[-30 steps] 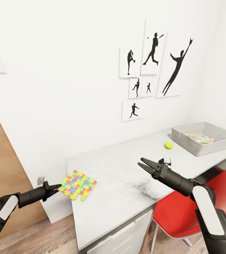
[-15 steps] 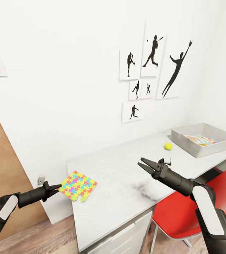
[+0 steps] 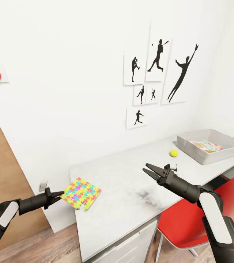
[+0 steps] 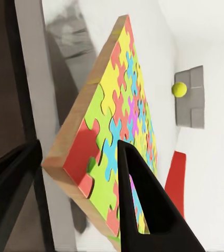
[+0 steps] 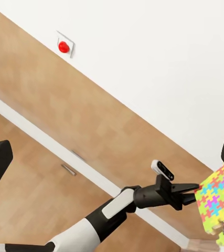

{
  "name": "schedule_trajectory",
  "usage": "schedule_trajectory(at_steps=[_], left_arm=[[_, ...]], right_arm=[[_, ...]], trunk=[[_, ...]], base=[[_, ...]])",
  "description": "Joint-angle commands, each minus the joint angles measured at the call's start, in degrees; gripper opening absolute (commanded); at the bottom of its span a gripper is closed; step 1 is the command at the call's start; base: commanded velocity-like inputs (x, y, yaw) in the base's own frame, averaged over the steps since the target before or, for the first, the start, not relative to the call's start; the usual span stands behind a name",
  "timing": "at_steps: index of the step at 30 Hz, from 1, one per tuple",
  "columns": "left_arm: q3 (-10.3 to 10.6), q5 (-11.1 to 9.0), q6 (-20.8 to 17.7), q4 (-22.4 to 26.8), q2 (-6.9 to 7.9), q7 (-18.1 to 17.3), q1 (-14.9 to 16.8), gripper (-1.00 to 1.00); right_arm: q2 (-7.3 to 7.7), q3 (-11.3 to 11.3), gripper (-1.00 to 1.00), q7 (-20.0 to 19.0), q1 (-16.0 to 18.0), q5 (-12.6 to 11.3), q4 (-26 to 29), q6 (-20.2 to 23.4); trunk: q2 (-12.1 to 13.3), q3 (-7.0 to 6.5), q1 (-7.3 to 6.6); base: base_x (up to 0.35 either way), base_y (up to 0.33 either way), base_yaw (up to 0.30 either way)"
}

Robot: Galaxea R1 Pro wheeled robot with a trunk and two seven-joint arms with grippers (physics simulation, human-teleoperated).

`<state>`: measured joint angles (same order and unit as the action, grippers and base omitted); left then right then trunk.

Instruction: Put all the toys in the child's room - the three board games (two on the bed and one on the table), the two jigsaw puzzles on the table, and the tennis ball on the table - inside the toy box on the table in the child's room.

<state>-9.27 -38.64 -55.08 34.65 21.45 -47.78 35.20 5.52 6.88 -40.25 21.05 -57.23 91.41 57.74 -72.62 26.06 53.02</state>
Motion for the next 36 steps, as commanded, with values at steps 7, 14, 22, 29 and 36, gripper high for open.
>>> schedule_trajectory(at_steps=[7,14,22,29,36], left_arm=[[-0.13,0.24,-3.71,2.36,0.15,-0.29,0.04,-1.0],[-0.02,0.09,-4.67,3.63,0.66,-0.43,0.04,-1.0],[4.76,0.18,-4.92,7.23,6.47,-14.69,-0.1,-1.0],[10.15,0.32,-4.92,7.53,11.7,-28.27,-0.16,-1.0],[10.4,0.32,-4.92,7.54,12.1,-29.42,-0.22,-1.0]], right_arm=[[0.01,0.06,1.0,-0.27,0.05,0.18,-0.01,0.27],[-0.05,0.06,1.0,0.04,0.05,0.22,-0.05,0.25],[-0.07,0.0,1.0,0.35,0.05,0.36,-0.09,0.1],[-0.32,-0.13,1.0,0.5,0.05,0.44,-0.32,-0.03],[-0.35,0.02,1.0,2.05,0.05,0.26,-0.35,-0.08]], trunk=[[1.57,-0.66,-0.88],[4.38,-1.91,-2.42],[7.59,-3.35,-4.17],[10.39,-4.61,-5.71],[13.2,-5.86,-7.25]], base=[[0.0,0.0,0.0],[0.0,0.0,0.0],[0.0,0.0,0.0],[-0.065,0.0,0.0],[-0.13,0.0,0.0]])
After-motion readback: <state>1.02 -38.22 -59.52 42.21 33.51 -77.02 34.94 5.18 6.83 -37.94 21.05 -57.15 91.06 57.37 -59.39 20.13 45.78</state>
